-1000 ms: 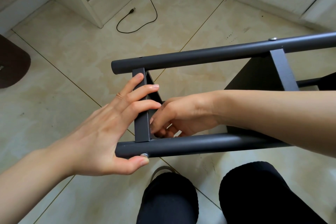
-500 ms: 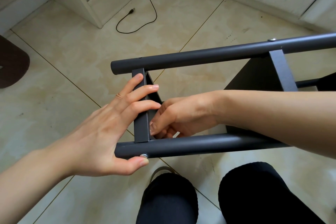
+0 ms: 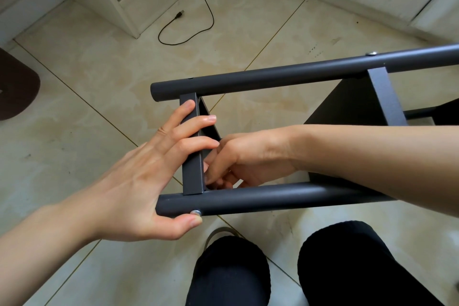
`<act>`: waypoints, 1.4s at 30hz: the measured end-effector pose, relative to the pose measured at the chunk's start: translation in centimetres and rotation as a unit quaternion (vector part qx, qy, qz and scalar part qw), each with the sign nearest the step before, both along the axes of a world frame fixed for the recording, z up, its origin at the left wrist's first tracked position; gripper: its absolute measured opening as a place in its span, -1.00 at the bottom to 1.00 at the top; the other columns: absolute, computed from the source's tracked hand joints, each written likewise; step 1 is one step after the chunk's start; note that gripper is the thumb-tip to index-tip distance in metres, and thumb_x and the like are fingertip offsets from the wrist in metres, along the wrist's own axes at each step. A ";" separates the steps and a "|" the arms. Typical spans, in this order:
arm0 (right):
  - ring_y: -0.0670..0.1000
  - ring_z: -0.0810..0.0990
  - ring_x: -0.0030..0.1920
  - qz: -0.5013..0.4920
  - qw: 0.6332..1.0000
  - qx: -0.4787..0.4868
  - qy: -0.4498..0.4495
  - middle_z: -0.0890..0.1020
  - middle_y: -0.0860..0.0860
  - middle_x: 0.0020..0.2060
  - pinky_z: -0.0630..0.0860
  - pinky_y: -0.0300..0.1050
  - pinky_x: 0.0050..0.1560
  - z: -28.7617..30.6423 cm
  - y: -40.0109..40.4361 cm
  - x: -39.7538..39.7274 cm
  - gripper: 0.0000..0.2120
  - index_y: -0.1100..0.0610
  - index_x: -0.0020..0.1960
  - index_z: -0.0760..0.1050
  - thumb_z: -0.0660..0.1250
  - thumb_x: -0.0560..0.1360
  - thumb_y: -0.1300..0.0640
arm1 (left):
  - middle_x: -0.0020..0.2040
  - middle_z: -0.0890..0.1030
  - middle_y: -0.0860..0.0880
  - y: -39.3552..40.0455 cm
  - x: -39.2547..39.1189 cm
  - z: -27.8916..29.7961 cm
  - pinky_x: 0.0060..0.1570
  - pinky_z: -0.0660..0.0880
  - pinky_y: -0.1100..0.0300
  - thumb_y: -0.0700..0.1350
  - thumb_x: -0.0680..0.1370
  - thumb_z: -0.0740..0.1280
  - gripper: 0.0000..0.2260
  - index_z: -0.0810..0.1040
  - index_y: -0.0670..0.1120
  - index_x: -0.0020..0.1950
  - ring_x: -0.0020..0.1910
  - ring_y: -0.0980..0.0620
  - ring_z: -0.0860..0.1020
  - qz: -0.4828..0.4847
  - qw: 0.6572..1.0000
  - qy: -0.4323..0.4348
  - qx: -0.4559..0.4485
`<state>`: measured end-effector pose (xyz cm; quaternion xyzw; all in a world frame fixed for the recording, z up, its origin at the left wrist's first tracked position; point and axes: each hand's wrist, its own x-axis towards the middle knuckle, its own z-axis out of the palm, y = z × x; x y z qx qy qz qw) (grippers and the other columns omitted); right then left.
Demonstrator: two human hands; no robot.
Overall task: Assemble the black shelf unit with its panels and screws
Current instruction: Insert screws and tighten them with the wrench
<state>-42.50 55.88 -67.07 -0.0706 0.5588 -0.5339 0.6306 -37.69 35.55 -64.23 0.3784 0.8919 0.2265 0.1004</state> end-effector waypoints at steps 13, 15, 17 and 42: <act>-0.11 0.48 -0.43 0.015 1.000 -0.005 -0.006 0.51 -0.05 -0.48 0.46 -0.31 -0.37 -0.2 0.0 0.2 -0.75 0.16 -0.20 0.47 0.18 0.64 0.21 | 0.62 0.11 0.13 0.0 0.0 0.0 0.04 0.39 0.24 0.23 0.35 0.35 -0.27 0.26 0.09 0.48 0.64 -0.02 -0.06 0.000 1.000 -0.001 -0.004; -0.08 0.46 -0.40 0.018 1.000 -0.001 0.000 0.50 -0.03 -0.46 0.44 -0.27 -0.32 -0.3 0.0 0.1 -0.76 0.16 -0.20 0.48 0.19 0.63 0.21 | 0.62 0.11 0.13 0.0 0.0 0.0 0.05 0.39 0.23 0.23 0.35 0.35 -0.27 0.26 0.09 0.48 0.64 -0.02 -0.06 -0.001 1.000 0.000 -0.004; -0.09 0.45 -0.42 0.019 1.000 -0.004 -0.007 0.50 -0.06 -0.48 0.42 -0.25 -0.32 -0.3 0.0 0.1 -0.73 0.13 -0.24 0.47 0.18 0.62 0.21 | 0.62 0.11 0.13 0.0 0.1 0.0 0.07 0.42 0.17 0.24 0.35 0.35 -0.28 0.25 0.10 0.48 0.64 -0.01 -0.07 0.003 1.000 -0.001 -0.003; 0.07 0.59 -0.03 0.089 0.822 0.256 0.501 0.65 0.02 -0.06 0.56 -0.02 0.06 7.4 6.3 3.4 -0.80 0.08 0.06 0.61 0.22 0.62 0.05 | 0.59 -0.06 0.30 1.2 4.7 1.1 0.52 0.03 0.17 0.13 0.43 0.55 -0.16 0.13 0.33 0.56 0.57 0.28 -0.07 0.336 0.920 -0.185 0.076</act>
